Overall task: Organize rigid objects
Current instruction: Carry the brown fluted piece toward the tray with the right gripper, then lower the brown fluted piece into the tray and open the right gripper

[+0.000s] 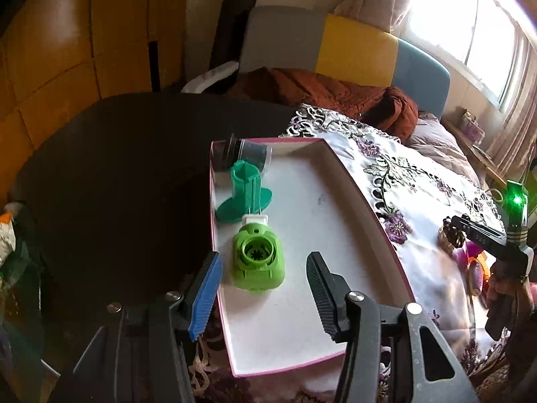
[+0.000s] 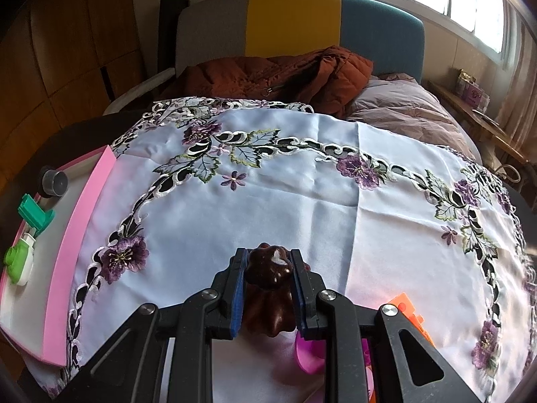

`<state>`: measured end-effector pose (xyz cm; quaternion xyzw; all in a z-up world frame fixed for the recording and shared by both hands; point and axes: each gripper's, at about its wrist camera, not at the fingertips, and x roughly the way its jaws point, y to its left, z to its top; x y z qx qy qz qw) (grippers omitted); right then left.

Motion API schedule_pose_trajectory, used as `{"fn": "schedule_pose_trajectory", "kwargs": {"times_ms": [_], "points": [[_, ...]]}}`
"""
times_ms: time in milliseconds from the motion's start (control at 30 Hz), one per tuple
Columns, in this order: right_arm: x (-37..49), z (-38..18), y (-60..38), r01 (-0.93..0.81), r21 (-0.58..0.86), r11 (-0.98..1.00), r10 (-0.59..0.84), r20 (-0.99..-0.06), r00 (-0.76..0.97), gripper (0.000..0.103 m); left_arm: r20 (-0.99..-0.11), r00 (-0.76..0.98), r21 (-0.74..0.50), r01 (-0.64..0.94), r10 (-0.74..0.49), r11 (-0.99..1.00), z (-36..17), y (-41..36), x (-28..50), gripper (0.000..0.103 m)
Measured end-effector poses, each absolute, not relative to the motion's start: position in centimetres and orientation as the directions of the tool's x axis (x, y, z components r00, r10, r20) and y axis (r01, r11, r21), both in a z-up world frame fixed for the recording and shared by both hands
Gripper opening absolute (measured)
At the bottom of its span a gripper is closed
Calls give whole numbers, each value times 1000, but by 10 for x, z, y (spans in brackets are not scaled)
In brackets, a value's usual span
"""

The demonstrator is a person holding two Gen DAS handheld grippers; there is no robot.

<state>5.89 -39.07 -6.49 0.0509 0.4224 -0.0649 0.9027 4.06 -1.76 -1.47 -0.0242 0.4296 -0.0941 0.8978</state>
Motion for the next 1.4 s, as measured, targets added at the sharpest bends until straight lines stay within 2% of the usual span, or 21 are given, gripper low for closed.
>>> {"fn": "schedule_pose_trajectory", "kwargs": {"times_ms": [267,500,833,1067,1233,1400], "points": [[61,-61,-385,201,39,979,-94,-786,611,24,-751,636,-115,140,-178,983,-14,-10,35,53],[52,-49,-363,167,105,980,-24,-777,629,24,-764,623,-131,107,-169,986,-25,3,37,53],[61,0,-301,-19,198,980,156,-702,694,24,-769,621,-139,68,-151,988,-32,16,36,53],[89,11,-220,-221,248,943,332,-688,646,24,-771,620,-134,66,-146,989,-32,18,36,53],[120,-12,-169,-256,212,943,327,-736,593,24,-773,620,-130,49,-132,990,-33,25,35,53],[154,-43,-135,-238,99,966,219,-801,558,24,-774,621,-131,38,-126,991,-33,31,33,53]]}}
